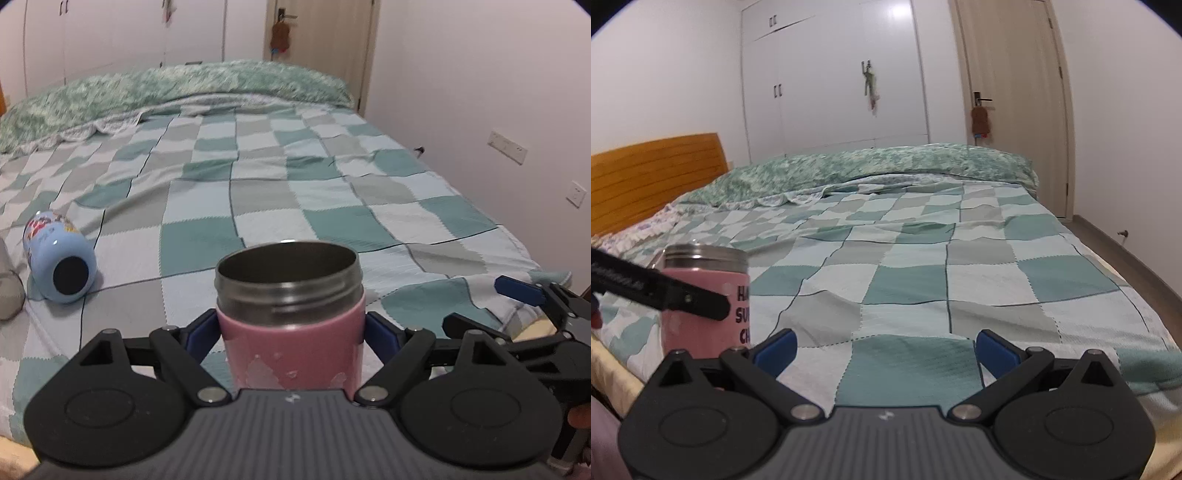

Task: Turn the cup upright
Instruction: 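Grasp the pink tumbler with the left gripper while the right gripper releases it, then rotate the pink tumbler upright with the left gripper and set it on the bed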

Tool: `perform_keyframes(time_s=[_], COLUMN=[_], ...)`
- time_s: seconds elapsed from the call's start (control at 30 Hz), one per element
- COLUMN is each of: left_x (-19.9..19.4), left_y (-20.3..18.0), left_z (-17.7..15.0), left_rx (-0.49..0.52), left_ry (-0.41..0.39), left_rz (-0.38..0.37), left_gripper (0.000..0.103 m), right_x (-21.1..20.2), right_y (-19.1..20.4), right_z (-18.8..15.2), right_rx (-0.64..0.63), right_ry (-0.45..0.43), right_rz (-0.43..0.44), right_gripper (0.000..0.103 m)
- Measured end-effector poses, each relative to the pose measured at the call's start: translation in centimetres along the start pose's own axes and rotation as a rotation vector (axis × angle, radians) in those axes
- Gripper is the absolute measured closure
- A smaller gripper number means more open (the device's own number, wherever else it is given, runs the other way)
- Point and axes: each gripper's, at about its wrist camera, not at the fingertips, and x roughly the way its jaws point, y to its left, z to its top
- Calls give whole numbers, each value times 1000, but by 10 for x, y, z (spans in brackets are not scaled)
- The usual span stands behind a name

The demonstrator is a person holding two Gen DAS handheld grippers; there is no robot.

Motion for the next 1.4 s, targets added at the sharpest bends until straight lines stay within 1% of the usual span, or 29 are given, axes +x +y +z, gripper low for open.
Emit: perform_keyframes(time_s=[0.13,0.3,0.43,0.6,0.73,0.83,0.87,0.9,0.93,1.0,1.1,1.17,1.2,1.27,1.33,1.4], left_x=[-4,2,18,48,71,90,99,101,99,99,98,95,88,68,49,32], left_y=[-2,-9,-22,-37,-49,-59,-61,-62,-63,-65,-58,-52,-50,-45,-41,-36], left_z=[3,22,37,48,45,28,21,12,7,8,14,14,13,9,9,10], left_rx=[18,31,40,49,86,148,171,179,206,216,179,159,153,148,151,148], left_ry=[-39,-122,-174,-197,-234,-279,-264,-294,-328,-319,-295,-294,-315,-371,-391,-410], left_rz=[-22,-30,-41,-65,-79,-61,-52,-51,-57,-58,-73,-79,-74,-69,-79,-61], left_gripper=[18,18,18,18,18,18,18,18,18,18,17,13,0,0,0,0], right_x=[-1,0,4,18,27,33,36,38,39,40,37,33,32,27,22,16], right_y=[-3,-6,-10,-25,-40,-49,-51,-52,-52,-49,-45,-41,-39,-33,-25,-15], right_z=[-3,-2,2,7,9,7,6,5,5,4,4,5,5,7,9,10], right_rx=[22,44,51,42,54,82,89,92,91,80,67,59,52,31,12,-1], right_ry=[-22,-76,-113,-105,-104,-97,-89,-82,-77,-77,-87,-97,-102,-114,-124,-134], right_rz=[-25,-89,-144,-189,-216,-216,-213,-210,-208,-204,-210,-211,-212,-209,-199,-192], right_gripper=[0,0,0,0,0,0,0,0,0,0,0,0,0,0,0,0])
